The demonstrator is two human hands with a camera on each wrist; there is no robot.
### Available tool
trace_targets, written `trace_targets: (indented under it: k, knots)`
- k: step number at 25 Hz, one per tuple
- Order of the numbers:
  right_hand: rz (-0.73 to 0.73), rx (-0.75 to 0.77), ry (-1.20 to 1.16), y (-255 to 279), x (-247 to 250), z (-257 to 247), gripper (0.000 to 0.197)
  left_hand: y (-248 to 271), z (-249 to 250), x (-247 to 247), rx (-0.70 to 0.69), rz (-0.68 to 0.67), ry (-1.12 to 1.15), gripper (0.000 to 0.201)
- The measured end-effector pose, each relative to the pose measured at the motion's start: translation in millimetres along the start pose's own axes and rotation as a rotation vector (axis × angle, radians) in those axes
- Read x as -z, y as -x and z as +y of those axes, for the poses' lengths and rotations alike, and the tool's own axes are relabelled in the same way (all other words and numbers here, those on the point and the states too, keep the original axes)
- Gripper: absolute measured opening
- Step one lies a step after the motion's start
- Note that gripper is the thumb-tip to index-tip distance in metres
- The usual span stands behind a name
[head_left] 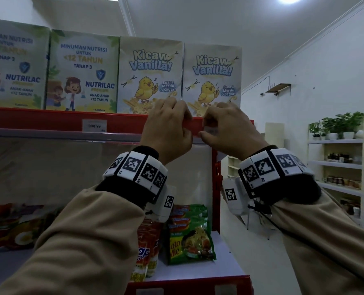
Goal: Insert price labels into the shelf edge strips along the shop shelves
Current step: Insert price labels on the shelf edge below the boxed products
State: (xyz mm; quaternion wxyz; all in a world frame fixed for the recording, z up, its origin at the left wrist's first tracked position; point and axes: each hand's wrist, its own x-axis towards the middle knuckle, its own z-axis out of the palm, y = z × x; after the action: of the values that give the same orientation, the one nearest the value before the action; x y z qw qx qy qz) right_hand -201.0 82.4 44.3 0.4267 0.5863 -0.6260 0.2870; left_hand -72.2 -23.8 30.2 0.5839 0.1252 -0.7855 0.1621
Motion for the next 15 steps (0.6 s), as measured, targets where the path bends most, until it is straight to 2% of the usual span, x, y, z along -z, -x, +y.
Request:
trace_targets:
  k: [3, 6, 8, 11, 13, 15]
  knots:
    - [-0.078, -0.054, 0.044, -4, 3, -3, 0.025, -1, 1, 3, 0.026, -0.017, -0.025, 0.019]
    - [-0.103, -0.098, -0.162, -9, 14, 1, 0.016, 1, 3, 5, 0.034, 0.004, -0.082, 0.016]
    - [-0.012, -0.116, -0.311, -11, 19, 2, 0.01, 1, 3, 6, 0.034, 0.014, -0.046, 0.014]
    - [0.237, -0.17, -0.504, -12, 18, -2, 0.009, 0, -1, 5, 0.039, 0.028, 0.038, 0.014]
    - [0.296, -0.226, -0.69, -11, 12, -9, 0.013, 1, -2, 5, 0.047, 0.059, 0.106, 0.02]
    - [0.287, -0.295, -0.876, -7, 3, -17, 0.015, 2, -2, 4, 0.061, 0.101, 0.179, 0.029]
